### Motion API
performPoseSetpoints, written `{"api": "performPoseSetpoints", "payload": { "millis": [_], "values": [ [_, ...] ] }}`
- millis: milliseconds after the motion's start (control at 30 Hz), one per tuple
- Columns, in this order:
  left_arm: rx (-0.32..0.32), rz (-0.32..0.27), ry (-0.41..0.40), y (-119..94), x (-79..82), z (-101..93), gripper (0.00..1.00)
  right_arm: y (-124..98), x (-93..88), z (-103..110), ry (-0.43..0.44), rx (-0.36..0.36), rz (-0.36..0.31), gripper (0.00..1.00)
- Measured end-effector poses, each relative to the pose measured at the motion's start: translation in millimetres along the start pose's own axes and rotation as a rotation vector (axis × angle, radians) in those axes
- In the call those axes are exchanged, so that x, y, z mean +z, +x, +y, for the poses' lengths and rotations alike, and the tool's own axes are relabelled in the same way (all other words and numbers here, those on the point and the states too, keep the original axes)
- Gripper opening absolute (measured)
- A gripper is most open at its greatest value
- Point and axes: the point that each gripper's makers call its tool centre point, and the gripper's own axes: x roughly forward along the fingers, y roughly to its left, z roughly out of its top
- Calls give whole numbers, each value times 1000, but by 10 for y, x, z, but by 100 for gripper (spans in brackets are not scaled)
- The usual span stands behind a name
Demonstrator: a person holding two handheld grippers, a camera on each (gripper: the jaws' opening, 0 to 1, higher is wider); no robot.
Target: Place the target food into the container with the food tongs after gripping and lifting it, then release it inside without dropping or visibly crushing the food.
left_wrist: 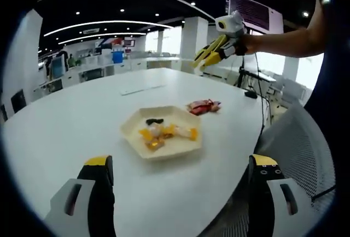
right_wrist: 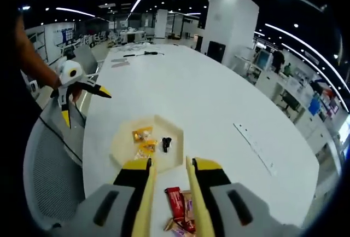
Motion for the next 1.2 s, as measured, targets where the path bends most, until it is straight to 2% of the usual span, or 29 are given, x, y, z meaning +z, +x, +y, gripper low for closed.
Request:
{"api": "performPoseSetpoints", "payload": {
  "millis": [100,200,267,300,367,500,567,767,900,1200],
  "values": [
    [31,-30,-51,13,71,92,100,-69,-151,-44,13,-16,18,29],
    [50,-26,-41,30,-21,84,100,-150,-254,-85,23,-27,29,29],
    [36,21,-56,35,-114,47,100,-221,-314,-101,38,-35,28,29],
    [39,28,-69,34,-112,51,100,-251,-339,-102,40,-39,28,29],
    [25,-22,-48,28,-32,43,100,-297,-413,-118,46,-49,31,29],
    [31,-12,-89,29,-77,94,100,-394,-586,-121,74,-72,39,29],
    [42,-26,-106,12,-65,134,100,-435,-673,-107,81,-76,48,29],
    [56,-33,-98,-4,-50,140,100,-553,-902,-125,81,-91,77,29],
    [41,-23,-70,13,-49,86,100,-609,-965,-144,89,-101,76,29],
    [48,-14,-85,16,-79,121,100,-632,-1123,-123,94,-95,100,29]
  ]
}}
